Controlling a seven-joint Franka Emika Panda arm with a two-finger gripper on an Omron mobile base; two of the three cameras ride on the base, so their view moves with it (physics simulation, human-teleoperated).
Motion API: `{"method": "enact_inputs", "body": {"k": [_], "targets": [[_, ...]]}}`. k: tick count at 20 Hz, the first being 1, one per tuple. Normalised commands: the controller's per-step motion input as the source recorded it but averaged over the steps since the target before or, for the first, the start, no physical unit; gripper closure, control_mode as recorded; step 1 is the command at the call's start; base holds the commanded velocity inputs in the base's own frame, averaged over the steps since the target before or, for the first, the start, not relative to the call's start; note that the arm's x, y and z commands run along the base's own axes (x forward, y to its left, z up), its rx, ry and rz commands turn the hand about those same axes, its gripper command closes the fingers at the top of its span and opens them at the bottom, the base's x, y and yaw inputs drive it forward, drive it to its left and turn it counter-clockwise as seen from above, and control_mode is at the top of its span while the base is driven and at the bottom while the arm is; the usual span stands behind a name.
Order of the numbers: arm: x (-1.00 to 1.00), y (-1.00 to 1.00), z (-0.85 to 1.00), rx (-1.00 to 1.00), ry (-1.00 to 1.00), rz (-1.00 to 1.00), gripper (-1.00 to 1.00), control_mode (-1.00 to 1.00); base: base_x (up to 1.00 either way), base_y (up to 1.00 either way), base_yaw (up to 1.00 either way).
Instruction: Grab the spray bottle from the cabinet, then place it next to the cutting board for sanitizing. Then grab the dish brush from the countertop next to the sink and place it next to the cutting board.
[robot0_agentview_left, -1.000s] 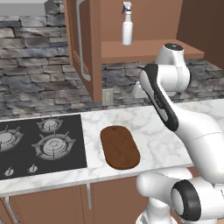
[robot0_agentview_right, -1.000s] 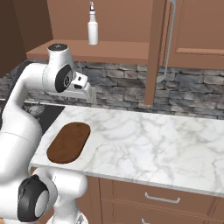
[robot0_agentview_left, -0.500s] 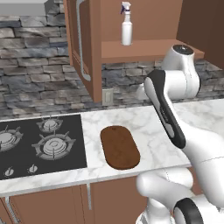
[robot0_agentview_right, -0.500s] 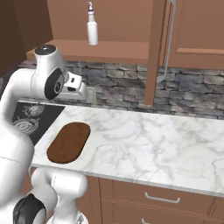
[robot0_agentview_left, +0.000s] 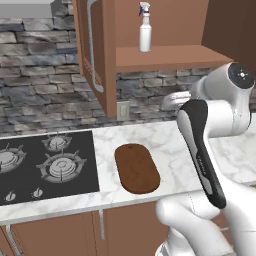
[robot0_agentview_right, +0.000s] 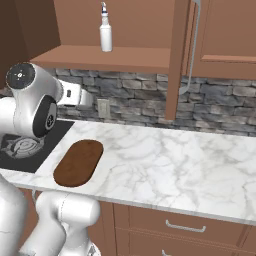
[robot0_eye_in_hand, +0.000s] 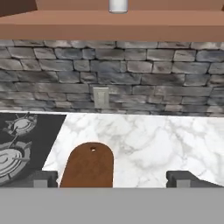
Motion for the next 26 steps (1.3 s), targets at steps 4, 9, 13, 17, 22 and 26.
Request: {"method": "enact_inputs", "body": {"k": [4, 9, 13, 17, 22, 26], "targets": [[-0.26, 0.0, 0.76, 0.0, -0.41, 0.0, -1.0, -1.0, 0.0, 0.0, 0.0], [-0.39, 0.0, 0.92, 0.0, -0.41, 0.0, -1.0, -1.0, 0.0, 0.0, 0.0], [-0.31, 0.0, 0.92, 0.0, -0.39, 0.0, -1.0, -1.0, 0.0, 0.0, 0.0], [-0.09, 0.0, 0.85, 0.0, -0.36, 0.0, -1.0, -1.0, 0.0, 0.0, 0.0], [0.11, -0.02, 0.41, 0.03, -0.04, 0.0, -1.0, -1.0, 0.0, 0.0, 0.0], [0.24, -0.05, 0.12, 0.01, 0.14, 0.01, -1.0, -1.0, 0.0, 0.0, 0.0]]}}
